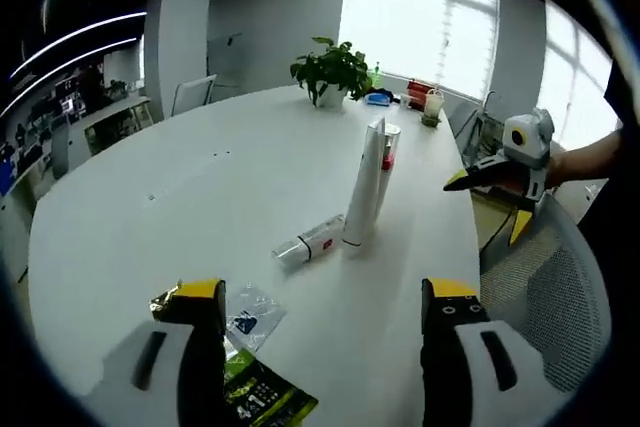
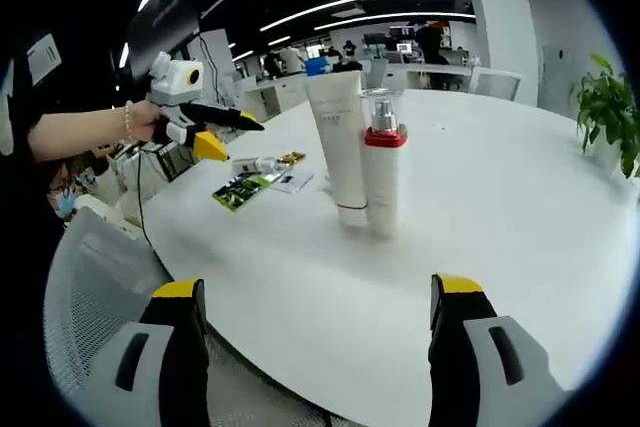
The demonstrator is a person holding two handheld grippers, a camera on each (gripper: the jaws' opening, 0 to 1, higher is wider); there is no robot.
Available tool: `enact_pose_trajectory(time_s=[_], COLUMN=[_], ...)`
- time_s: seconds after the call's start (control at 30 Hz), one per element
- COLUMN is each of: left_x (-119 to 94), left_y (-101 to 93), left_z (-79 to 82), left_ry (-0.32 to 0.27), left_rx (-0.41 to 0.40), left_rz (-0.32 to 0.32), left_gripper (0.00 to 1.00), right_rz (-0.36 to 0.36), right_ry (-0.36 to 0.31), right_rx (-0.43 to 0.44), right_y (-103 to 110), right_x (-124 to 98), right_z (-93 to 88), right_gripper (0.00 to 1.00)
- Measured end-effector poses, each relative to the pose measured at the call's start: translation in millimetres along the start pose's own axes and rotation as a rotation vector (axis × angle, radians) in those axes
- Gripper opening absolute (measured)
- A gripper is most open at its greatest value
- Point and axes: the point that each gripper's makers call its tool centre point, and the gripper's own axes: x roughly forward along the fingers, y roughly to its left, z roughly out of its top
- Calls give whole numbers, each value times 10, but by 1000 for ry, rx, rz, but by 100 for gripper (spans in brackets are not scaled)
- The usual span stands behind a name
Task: Arrange the skincare products in the storage area until every visible bottle or jar stands upright without overlapping.
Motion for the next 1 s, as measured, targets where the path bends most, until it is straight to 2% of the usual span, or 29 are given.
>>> enact_pose_trajectory(time_s=[0.1,0.23,0.43,0.6,0.77,0.9,0.97,1.0], left_x=[105,304,477,665,780,880,958,946], left_y=[8,95,146,268,310,294,388,344], left_z=[13,-28,-60,-75,-23,-53,-74,-59], left_ry=[18,40,72,96,113,138,148,150], left_rx=[26,40,59,93,123,154,170,174], left_rz=[-30,-56,-88,-106,-118,-134,-141,-145], left_gripper=[66,65,63,61,59,58,57,56], right_rz=[-8,-11,-39,-45,-46,-48,-50,-53], right_ry=[-4,11,16,16,16,17,20,21], right_rx=[7,11,38,51,63,71,79,82], right_y=[-13,-45,-148,-181,-194,-179,-192,-196], right_x=[6,15,4,23,51,55,56,53], right_z=[6,-25,-59,-62,-71,-77,-96,-106], right_gripper=[92,92,92,92,92,91,91,91])
